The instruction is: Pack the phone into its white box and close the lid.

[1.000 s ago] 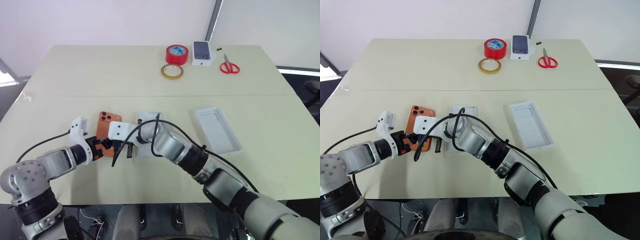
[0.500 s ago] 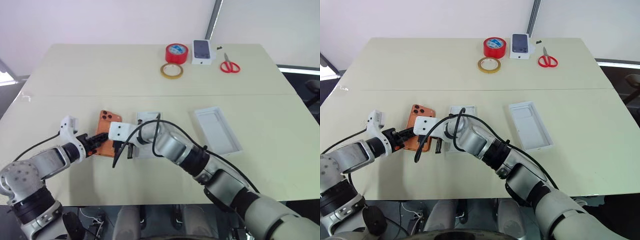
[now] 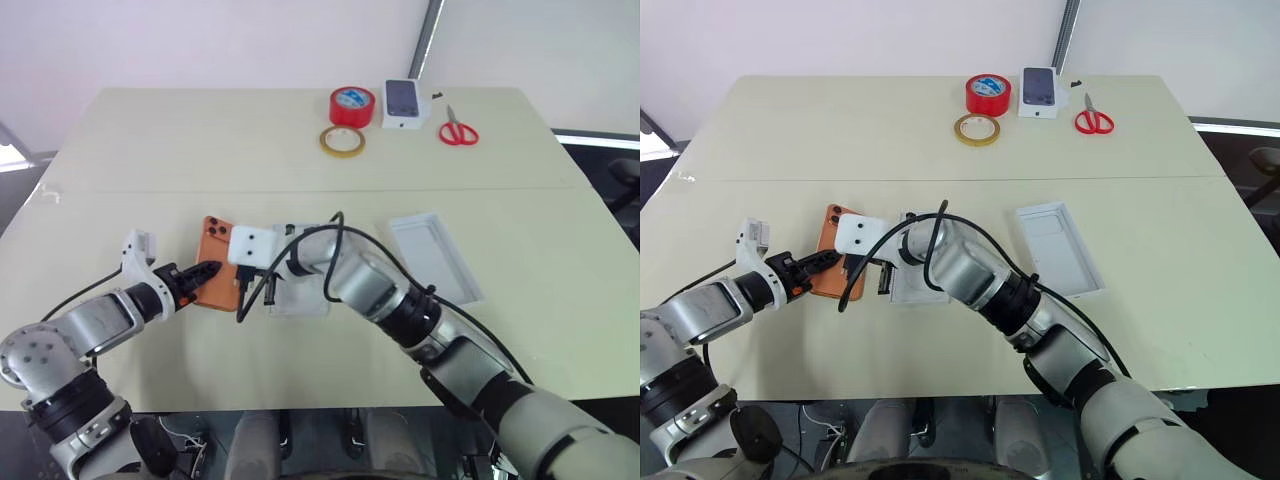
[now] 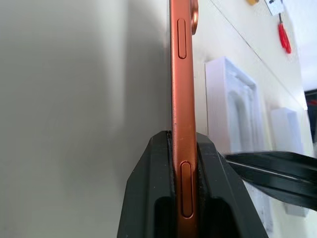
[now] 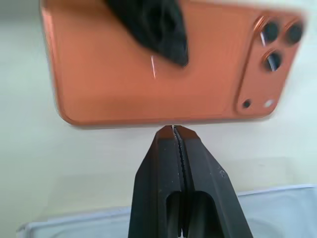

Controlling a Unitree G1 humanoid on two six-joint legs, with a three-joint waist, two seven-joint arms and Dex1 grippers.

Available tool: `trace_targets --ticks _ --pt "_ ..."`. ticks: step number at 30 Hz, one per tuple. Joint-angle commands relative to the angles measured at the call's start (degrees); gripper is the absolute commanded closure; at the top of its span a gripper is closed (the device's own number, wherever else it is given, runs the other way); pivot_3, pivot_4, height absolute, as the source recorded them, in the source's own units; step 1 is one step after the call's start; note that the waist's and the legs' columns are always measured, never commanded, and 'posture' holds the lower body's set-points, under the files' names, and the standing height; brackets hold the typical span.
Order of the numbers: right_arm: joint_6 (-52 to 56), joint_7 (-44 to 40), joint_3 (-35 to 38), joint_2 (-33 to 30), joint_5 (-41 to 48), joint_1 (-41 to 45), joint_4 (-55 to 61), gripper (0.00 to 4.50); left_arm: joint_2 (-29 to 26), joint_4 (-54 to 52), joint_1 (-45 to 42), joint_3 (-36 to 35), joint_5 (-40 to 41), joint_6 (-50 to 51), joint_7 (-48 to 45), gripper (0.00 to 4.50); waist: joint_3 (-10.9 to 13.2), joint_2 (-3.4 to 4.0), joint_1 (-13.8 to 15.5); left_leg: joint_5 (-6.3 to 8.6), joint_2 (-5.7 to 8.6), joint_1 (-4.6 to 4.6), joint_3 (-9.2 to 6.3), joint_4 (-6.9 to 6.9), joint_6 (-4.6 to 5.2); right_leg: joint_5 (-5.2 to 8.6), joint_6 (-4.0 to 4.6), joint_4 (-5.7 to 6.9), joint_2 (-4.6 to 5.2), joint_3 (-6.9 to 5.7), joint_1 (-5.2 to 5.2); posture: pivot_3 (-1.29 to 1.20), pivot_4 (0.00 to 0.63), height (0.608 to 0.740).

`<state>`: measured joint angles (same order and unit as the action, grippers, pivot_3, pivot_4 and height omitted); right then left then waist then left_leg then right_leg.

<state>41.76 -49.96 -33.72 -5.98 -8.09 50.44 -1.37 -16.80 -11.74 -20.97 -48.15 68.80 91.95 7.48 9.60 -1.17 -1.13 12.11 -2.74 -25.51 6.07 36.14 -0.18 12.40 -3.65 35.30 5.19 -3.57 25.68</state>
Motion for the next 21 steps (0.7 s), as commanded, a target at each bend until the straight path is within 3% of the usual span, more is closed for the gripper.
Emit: trace_targets --ticks 1,3,7,11,16,21 --pt "-2.6 -1.9 6.9 -2.1 5.8 -2.0 8.7 4.50 0.5 -1.8 -1.5 -1.3 6.8 -1.4 3.0 4.48 0.0 -0.04 0.2 0.00 0.00 -0.01 -0.01 -0.01 0.00 0.00 -0.01 -0.03 -0.01 0.00 0.00 0.00 0.150 0.740" --pt "-4.1 -2.6 9.0 -4.1 7.8 -3.6 10.7 4.50 1.0 -2.2 -1.1 0.2 10.9 -3.2 5.7 4.48 0.0 -0.05 0.3 0.00 0.00 -0.03 -0.01 -0.01 0.00 0.00 -0.01 -0.06 -0.01 -0.01 -0.01 0.00 0.150 0.740" --pt "-2.9 -13.1 16.8 -14.6 18.7 -9.7 17.6 4.50 4.9 -6.5 0.6 9.9 25.0 -13.3 15.9 4.48 0.1 -0.14 1.0 0.02 0.05 -0.01 -0.08 0.01 0.03 0.00 0.00 -0.22 0.05 -0.06 -0.19 0.00 0.150 0.740" --pt "-3.8 -13.1 19.1 -21.7 19.7 -14.2 17.2 4.50 5.8 -9.1 4.5 21.5 33.2 -22.1 23.3 4.48 0.1 -0.14 0.3 0.05 0.16 0.06 -0.04 0.01 0.10 0.00 0.00 -0.27 0.20 -0.02 -0.26 0.00 0.150 0.740" --pt "-4.7 -11.5 19.5 -24.7 19.8 -16.3 17.3 4.50 3.4 -10.2 8.4 30.5 37.7 -30.4 26.4 4.48 0.1 -0.08 0.1 -0.01 -0.03 0.14 -0.05 0.00 0.08 0.02 0.03 -0.21 -0.08 -0.02 -0.25 0.00 0.150 0.740" --pt "-4.2 -9.6 20.4 -26.0 20.0 -16.6 17.3 4.50 2.1 -8.7 9.7 35.6 34.4 -35.6 25.0 4.48 0.1 -0.07 0.5 -0.09 -0.04 0.12 -0.13 0.13 0.11 0.05 0.08 -0.22 -0.20 -0.05 -0.30 0.00 0.150 0.740"
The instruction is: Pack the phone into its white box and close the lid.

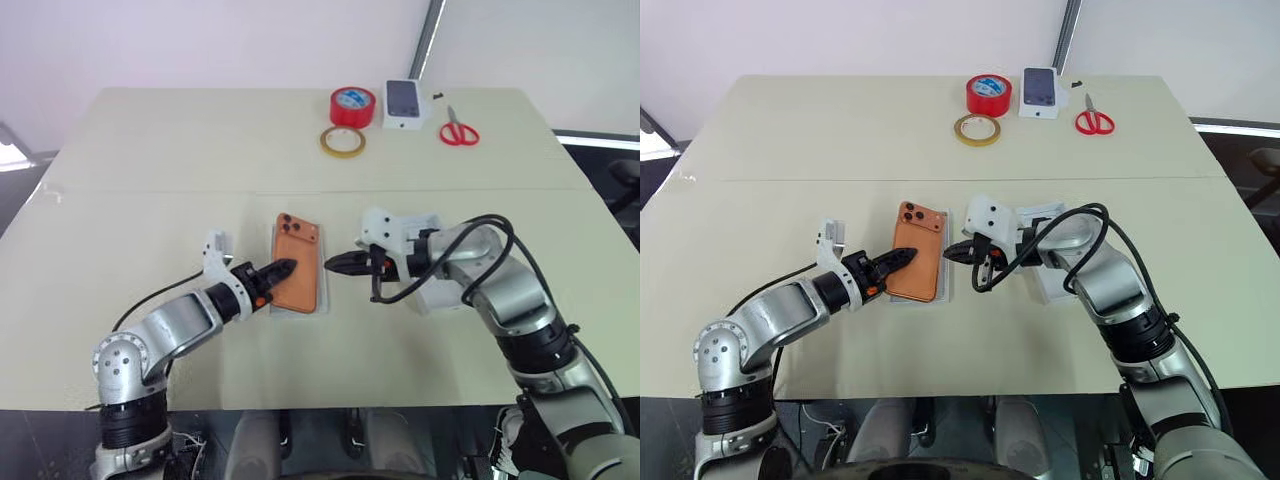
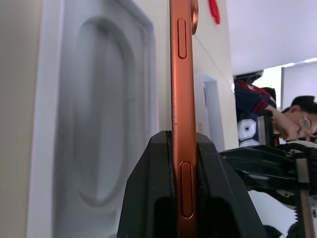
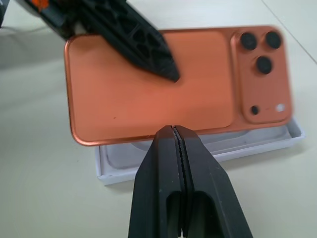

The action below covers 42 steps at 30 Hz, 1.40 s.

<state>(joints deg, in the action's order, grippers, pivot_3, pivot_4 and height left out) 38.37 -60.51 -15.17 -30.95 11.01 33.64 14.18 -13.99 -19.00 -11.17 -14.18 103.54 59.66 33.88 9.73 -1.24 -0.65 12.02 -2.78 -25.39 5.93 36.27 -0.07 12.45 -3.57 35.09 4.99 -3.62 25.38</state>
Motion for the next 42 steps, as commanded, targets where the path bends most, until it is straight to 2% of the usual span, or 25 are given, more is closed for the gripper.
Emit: trace_targets --ticks 1,10,26,28,29,35,42 --pt "-0.9 1.2 1.9 -1.3 0.8 0.2 1.7 4.50 -0.8 -1.2 0.0 2.1 -0.8 -4.3 -1.8 4.48 0.0 0.00 0.1 0.04 0.04 -0.01 0.00 0.09 -0.05 0.00 0.00 -0.03 0.03 -0.02 -0.06 0.00 0.150 0.740" --pt "-3.6 1.0 1.4 -4.0 0.7 -1.1 0.2 4.50 -2.3 1.8 -0.8 5.7 -5.1 -8.3 -5.4 4.48 0.0 -0.01 0.1 0.16 0.08 -0.11 0.03 0.32 0.15 0.00 -0.01 -0.11 0.06 -0.04 -0.13 0.00 0.150 0.740" --pt "-6.1 1.7 0.7 -4.1 0.1 -0.8 -1.7 4.50 -1.6 4.7 -3.1 8.6 -8.1 -8.8 -8.1 4.48 0.0 -0.02 0.2 0.08 0.06 -0.11 0.03 0.35 0.28 0.00 -0.03 -0.09 -0.01 -0.06 -0.15 0.00 0.150 0.740" --pt "-6.3 1.8 0.4 -4.1 -0.1 -0.9 -1.8 4.50 -1.7 4.6 -3.2 8.9 -8.0 -8.6 -8.4 3.48 0.0 -0.02 0.2 0.08 0.06 -0.10 0.02 0.35 0.28 0.00 -0.03 -0.09 -0.01 -0.06 -0.15 0.00 0.150 0.740" --pt "-6.4 1.8 0.4 -4.1 -0.1 -0.9 -1.9 4.50 -1.9 4.5 -3.2 9.1 -7.9 -8.5 -8.6 3.21 0.0 -0.02 0.2 0.08 0.06 -0.10 0.02 0.35 0.29 0.00 -0.03 -0.08 -0.02 -0.06 -0.15 0.00 0.150 0.740" --pt "-6.9 2.0 0.3 -3.9 -0.4 -0.8 -2.2 4.50 -3.9 3.3 -2.9 9.1 -6.5 -7.3 -8.4 0.06 0.0 -0.02 0.1 0.08 0.05 -0.09 0.01 0.42 0.29 0.00 -0.03 -0.05 -0.03 -0.06 -0.19 0.00 0.150 0.740" --pt "-7.6 2.2 0.4 -4.5 -1.3 -0.6 -3.4 4.50 -11.9 -1.4 -2.6 8.0 -5.1 -5.1 -11.6 0.02 0.0 0.00 0.0 0.09 -0.07 -0.06 -0.01 0.43 0.26 0.00 -0.03 0.00 -0.25 -0.06 -0.16 0.00 0.150 0.740"
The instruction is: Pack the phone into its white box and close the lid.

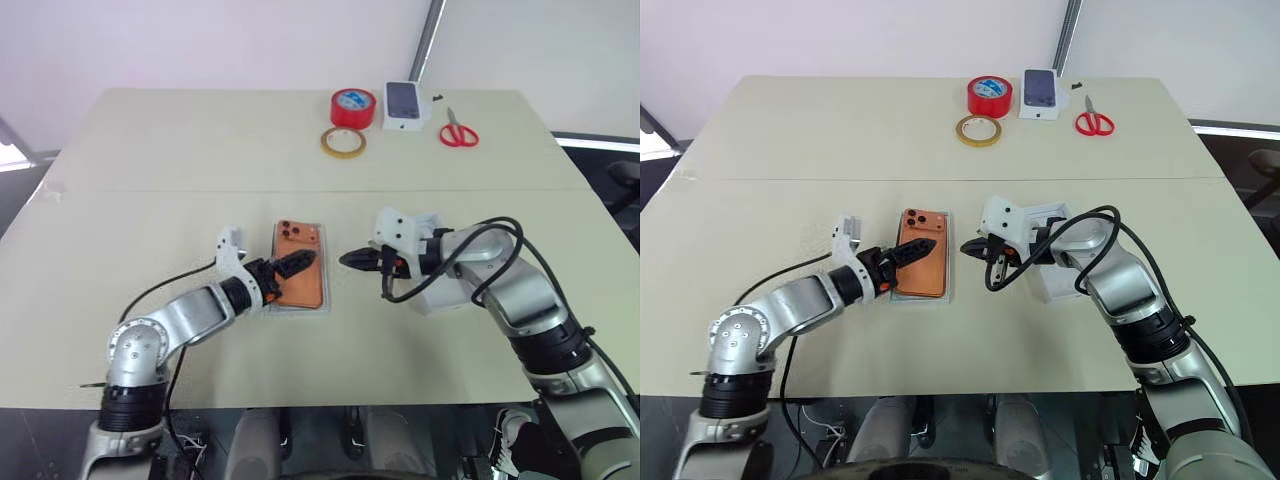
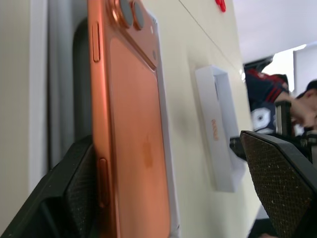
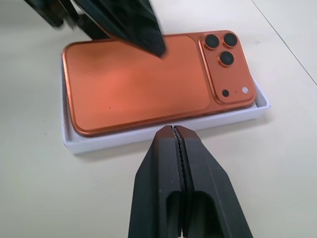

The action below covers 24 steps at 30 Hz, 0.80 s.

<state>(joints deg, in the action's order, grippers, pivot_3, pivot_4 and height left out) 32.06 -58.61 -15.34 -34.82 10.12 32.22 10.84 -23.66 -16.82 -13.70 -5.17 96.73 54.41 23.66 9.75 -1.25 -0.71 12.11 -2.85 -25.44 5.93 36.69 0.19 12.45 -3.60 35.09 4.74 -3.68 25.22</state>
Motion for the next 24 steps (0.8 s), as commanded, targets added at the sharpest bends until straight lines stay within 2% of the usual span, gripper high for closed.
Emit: trace_targets --ticks 1,12,16,19,24 --pt "-1.4 0.3 0.6 -0.7 -0.6 0.9 -0.3 4.50 -2.9 -4.0 -0.1 -1.1 2.5 0.0 -1.5 0.02 0.0 0.00 0.1 0.01 -0.01 -0.01 -0.01 0.00 -0.01 0.00 0.00 0.00 0.00 0.00 0.00 0.00 0.150 0.740" --pt "-2.5 0.3 0.2 -0.8 -2.9 3.0 -3.3 4.50 -14.7 -7.7 0.0 -1.9 2.0 1.5 -7.8 0.02 0.0 0.02 0.1 0.09 0.07 -0.05 0.02 0.03 -0.13 0.00 0.01 -0.02 0.24 0.01 0.04 0.00 0.150 0.740" --pt "-2.6 1.0 -1.3 -0.6 -5.2 4.3 -4.7 4.50 -18.5 -5.8 -0.5 -4.2 -3.1 0.4 -11.4 0.02 0.0 0.04 0.1 0.09 0.07 -0.07 0.03 0.01 -0.13 0.00 0.01 -0.02 0.23 0.01 0.09 0.00 0.150 0.740" --pt "0.1 3.5 -2.7 0.9 -7.7 6.4 -7.2 4.50 -23.1 -4.3 -1.8 -3.7 -14.1 0.2 -14.3 0.90 0.1 0.06 0.0 0.09 0.07 -0.07 0.04 0.00 -0.14 0.00 0.01 -0.02 0.24 0.01 0.11 0.00 0.150 0.740" --pt "2.5 6.1 -6.6 2.3 -12.2 8.3 -8.3 4.50 -28.5 -2.5 -4.8 3.5 -33.4 -0.9 -23.3 3.54 0.1 0.12 0.1 0.10 0.08 -0.10 0.08 -0.16 -0.16 0.00 0.02 -0.11 0.26 0.00 0.26 0.00 0.150 0.740"
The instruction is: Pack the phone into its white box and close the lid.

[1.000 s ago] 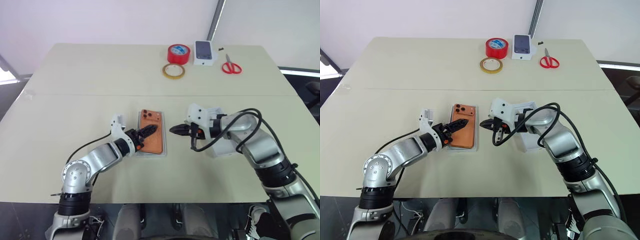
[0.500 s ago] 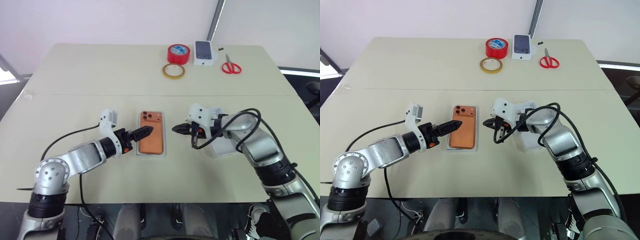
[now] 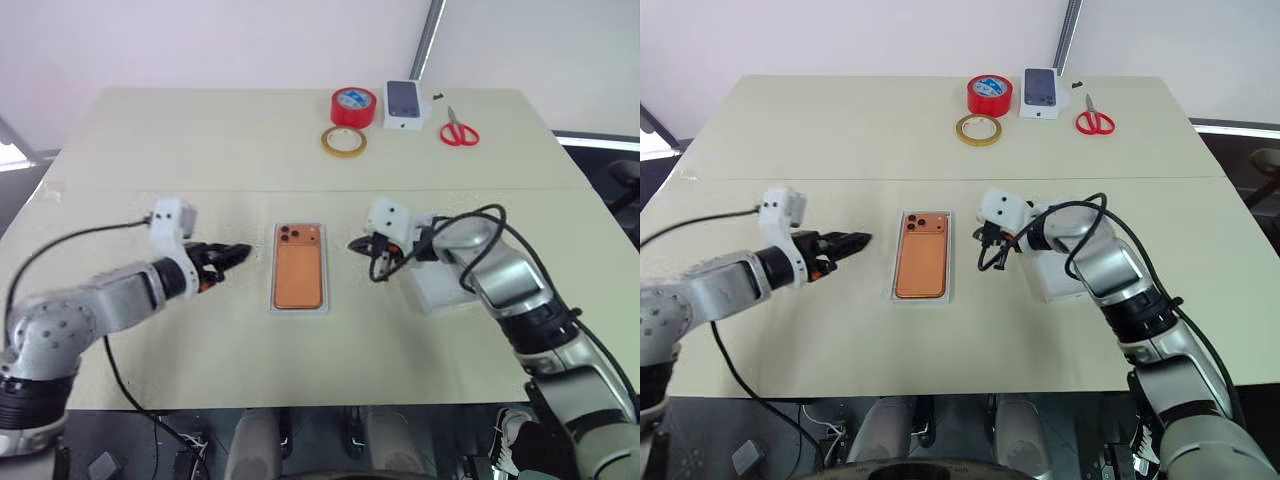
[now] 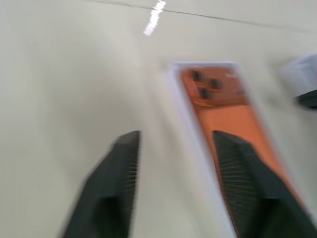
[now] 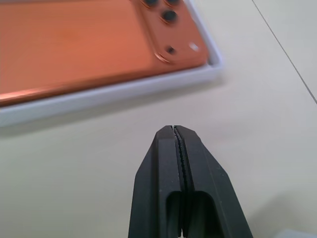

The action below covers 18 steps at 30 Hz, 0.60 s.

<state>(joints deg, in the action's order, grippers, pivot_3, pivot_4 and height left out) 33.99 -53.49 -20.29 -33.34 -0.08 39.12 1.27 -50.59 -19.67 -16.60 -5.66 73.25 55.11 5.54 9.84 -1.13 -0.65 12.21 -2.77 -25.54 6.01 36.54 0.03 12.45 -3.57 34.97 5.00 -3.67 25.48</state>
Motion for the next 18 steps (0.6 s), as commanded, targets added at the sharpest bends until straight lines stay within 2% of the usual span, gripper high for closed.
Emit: trace_targets --ticks 1,2,8,13,18 --pt "0.7 1.2 -2.5 0.9 -2.8 1.5 1.6 4.50 -1.8 1.2 -2.8 5.9 -13.5 -2.0 -7.0 4.10 0.0 0.01 0.2 0.00 0.04 0.01 0.03 -0.15 0.00 0.00 0.00 -0.10 0.03 0.01 0.06 0.00 0.150 0.740" --pt "0.6 1.3 -3.3 1.0 -3.6 1.4 1.8 4.50 -1.6 1.9 -3.8 7.6 -16.2 -2.0 -8.4 4.45 0.0 0.00 0.2 -0.01 0.07 0.00 0.06 -0.27 -0.01 0.00 0.00 -0.19 0.06 0.00 0.05 0.00 0.150 0.740" --pt "1.1 3.9 -7.3 3.4 -8.1 1.6 2.9 4.50 2.3 3.4 -7.4 15.9 -27.6 -1.8 -17.4 4.45 0.0 0.00 0.0 -0.14 0.05 -0.51 0.15 -0.44 0.08 -0.03 -0.05 -0.40 -0.03 -0.01 0.33 0.00 0.150 0.740" --pt "2.0 2.7 -8.5 4.4 -8.8 1.3 5.1 4.50 7.8 3.2 -10.4 17.8 -30.9 0.6 -21.7 4.45 0.0 -0.01 0.1 -0.27 0.09 -0.80 0.23 -0.17 -0.03 -0.13 -0.29 0.08 -0.31 -0.02 0.72 0.00 0.150 0.740" --pt "2.9 0.3 -8.4 3.1 -8.4 0.7 8.1 4.50 12.9 1.7 -13.4 21.2 -33.1 4.3 -25.0 4.45 0.0 -0.01 0.1 -0.31 0.01 -0.80 0.15 0.30 -0.03 -0.06 -0.18 0.54 -0.49 -0.05 0.67 0.00 0.150 0.740"
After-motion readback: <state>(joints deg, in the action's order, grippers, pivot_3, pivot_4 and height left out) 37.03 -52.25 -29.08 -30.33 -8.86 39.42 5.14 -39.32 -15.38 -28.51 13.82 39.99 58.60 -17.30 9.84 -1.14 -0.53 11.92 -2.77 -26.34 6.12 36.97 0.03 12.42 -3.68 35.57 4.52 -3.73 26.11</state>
